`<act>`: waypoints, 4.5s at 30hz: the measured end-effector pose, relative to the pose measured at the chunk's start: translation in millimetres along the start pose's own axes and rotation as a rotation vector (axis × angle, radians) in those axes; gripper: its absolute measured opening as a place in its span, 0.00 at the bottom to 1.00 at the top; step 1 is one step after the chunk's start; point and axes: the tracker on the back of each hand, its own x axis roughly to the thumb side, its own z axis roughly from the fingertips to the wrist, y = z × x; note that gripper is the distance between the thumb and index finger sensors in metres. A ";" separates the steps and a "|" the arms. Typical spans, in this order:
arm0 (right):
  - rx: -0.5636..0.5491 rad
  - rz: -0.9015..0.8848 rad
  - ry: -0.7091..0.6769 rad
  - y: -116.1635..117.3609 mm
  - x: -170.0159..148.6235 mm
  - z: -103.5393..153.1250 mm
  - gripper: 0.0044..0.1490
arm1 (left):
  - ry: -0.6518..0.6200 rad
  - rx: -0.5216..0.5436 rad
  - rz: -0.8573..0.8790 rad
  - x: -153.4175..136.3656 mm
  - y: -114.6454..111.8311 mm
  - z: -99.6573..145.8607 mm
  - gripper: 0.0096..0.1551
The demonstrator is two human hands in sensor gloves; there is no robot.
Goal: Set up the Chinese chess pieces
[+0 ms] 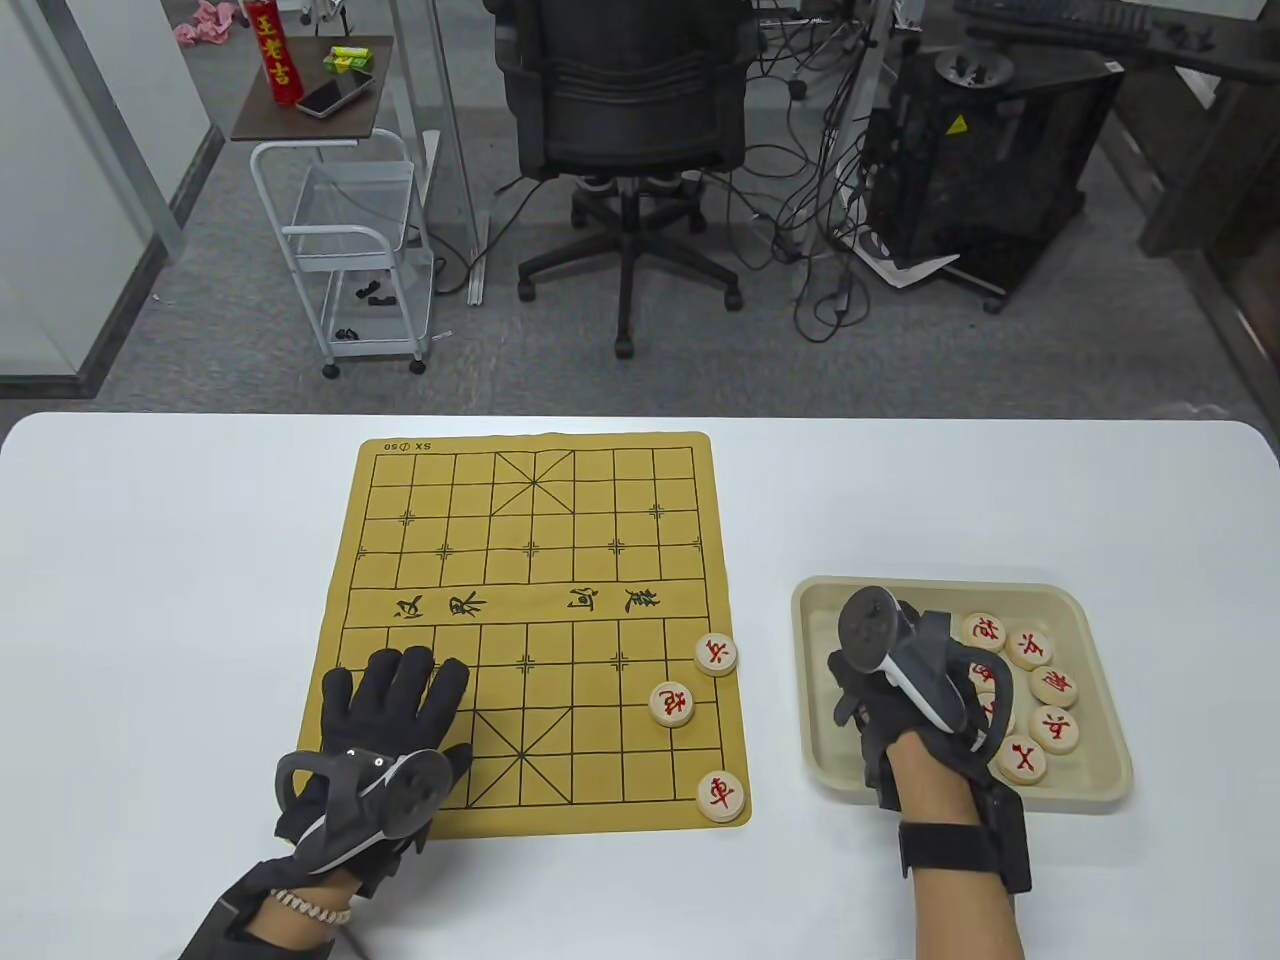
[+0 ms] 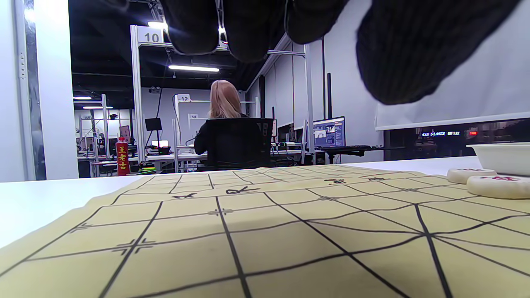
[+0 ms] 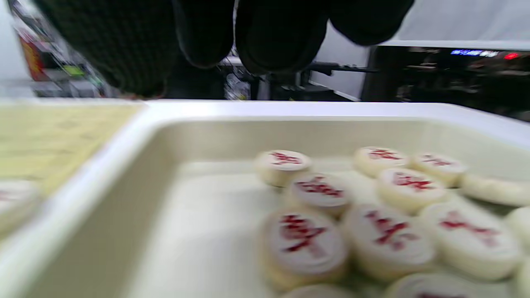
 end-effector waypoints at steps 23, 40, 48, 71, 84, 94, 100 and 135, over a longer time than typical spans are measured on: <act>0.109 0.171 0.158 62.4 3.5 -71.3 0.31 | 0.032 -0.050 0.008 -7.3 -6.5 -3.3 0.51; -0.174 0.090 -0.402 11.8 84.4 53.1 0.37 | 0.012 -0.044 0.025 -6.4 -6.5 -2.7 0.51; -0.076 0.131 -0.686 50.2 139.6 131.7 0.37 | -0.005 -0.048 0.028 -4.6 -8.2 -2.4 0.51; 0.089 0.075 0.187 30.1 -16.6 -30.6 0.38 | -0.016 -0.061 0.011 0.4 -10.5 -2.4 0.51; 0.253 0.170 0.344 59.4 -22.3 -56.0 0.39 | 0.019 -0.070 0.015 -4.6 -10.3 -2.5 0.51; 0.012 0.093 0.232 47.9 -19.0 -37.6 0.43 | 0.013 -0.060 0.031 -6.3 -9.4 -2.3 0.51; -0.199 -0.076 -0.037 7.0 28.2 21.1 0.44 | 0.006 -0.040 0.056 -8.2 -5.7 -0.7 0.51; -0.402 -0.175 -0.828 44.8 183.6 191.2 0.46 | 0.031 -0.308 0.905 26.5 -24.8 -8.0 0.40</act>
